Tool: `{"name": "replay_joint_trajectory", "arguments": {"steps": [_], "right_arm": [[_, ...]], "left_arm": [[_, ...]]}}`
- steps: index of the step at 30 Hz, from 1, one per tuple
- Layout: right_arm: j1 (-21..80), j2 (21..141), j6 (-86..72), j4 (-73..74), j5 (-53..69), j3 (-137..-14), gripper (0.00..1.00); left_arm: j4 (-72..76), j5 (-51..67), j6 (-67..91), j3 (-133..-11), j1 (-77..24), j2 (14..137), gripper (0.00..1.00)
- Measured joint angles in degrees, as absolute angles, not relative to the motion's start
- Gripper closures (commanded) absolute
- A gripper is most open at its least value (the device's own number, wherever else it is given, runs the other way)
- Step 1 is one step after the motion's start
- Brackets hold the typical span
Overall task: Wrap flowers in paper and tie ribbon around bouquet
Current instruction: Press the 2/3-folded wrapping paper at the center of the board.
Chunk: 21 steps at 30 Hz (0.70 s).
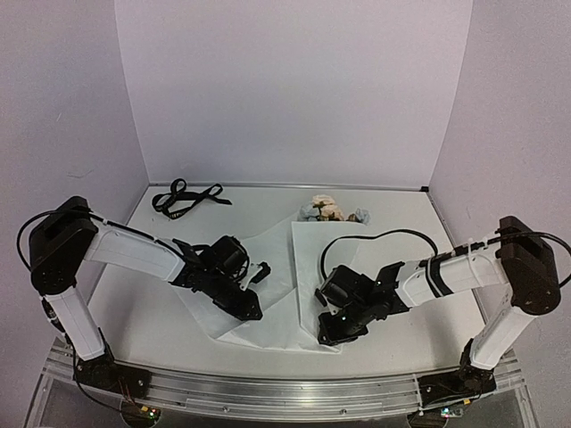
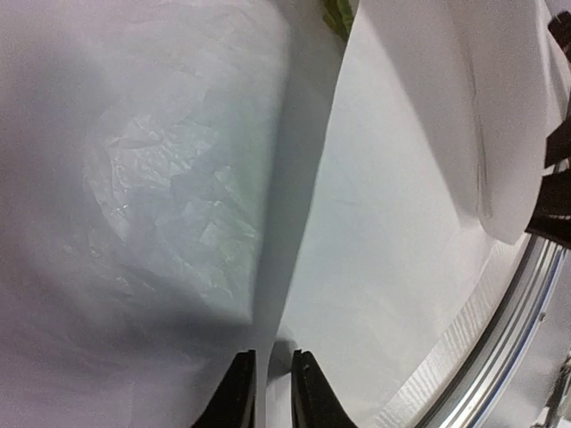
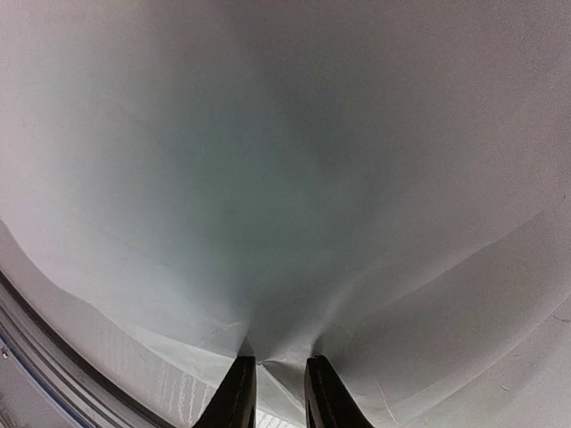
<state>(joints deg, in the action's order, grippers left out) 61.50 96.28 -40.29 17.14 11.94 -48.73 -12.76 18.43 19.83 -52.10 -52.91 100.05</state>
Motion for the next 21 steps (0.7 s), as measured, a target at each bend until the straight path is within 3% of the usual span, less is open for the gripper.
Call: {"name": "replay_joint_trajectory", "arguments": {"steps": [5,14,18,21], "right_arm": [[61.82,96.31,-40.58,17.18,11.95,-48.99,0.8],[61.81,95.39,-40.07,17.18,12.69,-48.78,0.77],[61.16,92.42,-39.11,17.18,15.25,-47.64,0.75],[60.42,90.39,-38.69,17.2,17.65,-46.6,0.75]], "left_arm": [[-15.9,15.52,21.09,-52.83,-52.8,94.74,0.44],[-15.28,16.51,19.65,-68.21,-52.8,99.33,0.24],[-14.99,19.26,17.26,-73.1,-52.8,106.23,0.22],[-15.5,21.14,15.87,-75.67,-52.76,110.45,0.28]]}}
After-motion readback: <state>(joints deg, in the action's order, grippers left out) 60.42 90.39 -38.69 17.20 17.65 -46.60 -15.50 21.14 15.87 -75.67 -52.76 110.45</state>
